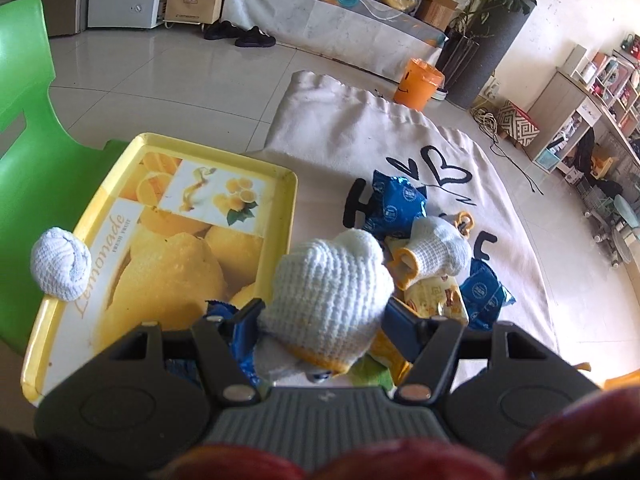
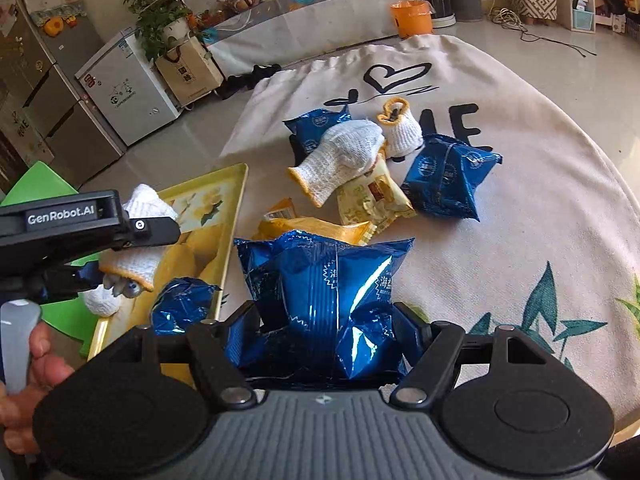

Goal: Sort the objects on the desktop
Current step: 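Carry the white glove and blue bag onto the yellow tray and open both grippers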

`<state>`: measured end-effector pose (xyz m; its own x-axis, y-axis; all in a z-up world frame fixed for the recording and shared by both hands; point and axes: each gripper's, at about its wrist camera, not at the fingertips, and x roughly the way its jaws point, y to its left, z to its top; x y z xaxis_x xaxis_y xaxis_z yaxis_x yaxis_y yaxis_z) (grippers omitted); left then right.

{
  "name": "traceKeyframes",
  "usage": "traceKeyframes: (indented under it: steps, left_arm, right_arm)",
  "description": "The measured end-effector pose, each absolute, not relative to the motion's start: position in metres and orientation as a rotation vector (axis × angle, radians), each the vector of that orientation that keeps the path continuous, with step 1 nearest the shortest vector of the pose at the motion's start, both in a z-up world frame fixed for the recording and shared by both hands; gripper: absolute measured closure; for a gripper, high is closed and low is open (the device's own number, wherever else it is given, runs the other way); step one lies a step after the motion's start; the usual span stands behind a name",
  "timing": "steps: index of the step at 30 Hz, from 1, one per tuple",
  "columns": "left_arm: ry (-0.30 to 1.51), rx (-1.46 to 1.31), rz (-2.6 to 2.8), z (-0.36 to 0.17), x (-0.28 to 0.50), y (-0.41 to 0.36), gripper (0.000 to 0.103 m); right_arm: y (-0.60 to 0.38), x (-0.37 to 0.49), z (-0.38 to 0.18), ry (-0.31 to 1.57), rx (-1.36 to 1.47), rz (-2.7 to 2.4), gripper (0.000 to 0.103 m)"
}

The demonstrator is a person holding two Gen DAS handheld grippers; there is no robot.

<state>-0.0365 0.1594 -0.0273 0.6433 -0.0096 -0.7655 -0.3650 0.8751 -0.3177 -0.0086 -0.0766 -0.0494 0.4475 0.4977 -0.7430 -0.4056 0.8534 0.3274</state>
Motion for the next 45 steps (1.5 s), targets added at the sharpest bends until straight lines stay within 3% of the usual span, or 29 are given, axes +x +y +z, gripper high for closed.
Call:
traceKeyframes:
  steps: [12, 29, 32, 33, 34, 39, 45]
  left_arm:
    - [0.824, -0.558, 0.341, -0.023, -0.023, 0.208, 0.038]
    - [0.777, -0.706, 0.575, -0.021, -0.018, 0.281, 0.038]
    - [0.764, -0.706, 0.606, -0.018, -0.018, 0.284, 0.029]
    - [0.755, -0.711, 0.617, -0.016, -0.019, 0.285, 0.016]
    - [0.740, -0.715, 0.625, -0.015, -0.021, 0.286, 0.011]
    - [0.711, -0.692, 0.633, -0.008, -0.020, 0.285, 0.007]
    - [0.737, -0.701, 0.608, -0.011, -0.014, 0.280, 0.007]
  right_arm:
    - [-0.017, 0.013, -0.031, 0.914, 0.055, 0.758, 0.031]
    - [0.054, 0.043, -0.069, 0.985, 0.124, 0.878, 0.031]
    - [0.069, 0.046, -0.073, 0.968, 0.146, 0.914, 0.031]
    - [0.074, 0.047, -0.073, 0.951, 0.162, 0.933, 0.030]
    - [0.079, 0.047, -0.071, 0.941, 0.170, 0.943, 0.024]
    - [0.082, 0.052, -0.069, 0.918, 0.152, 0.943, 0.015]
    - [0.068, 0.065, -0.068, 0.948, 0.175, 0.871, 0.015]
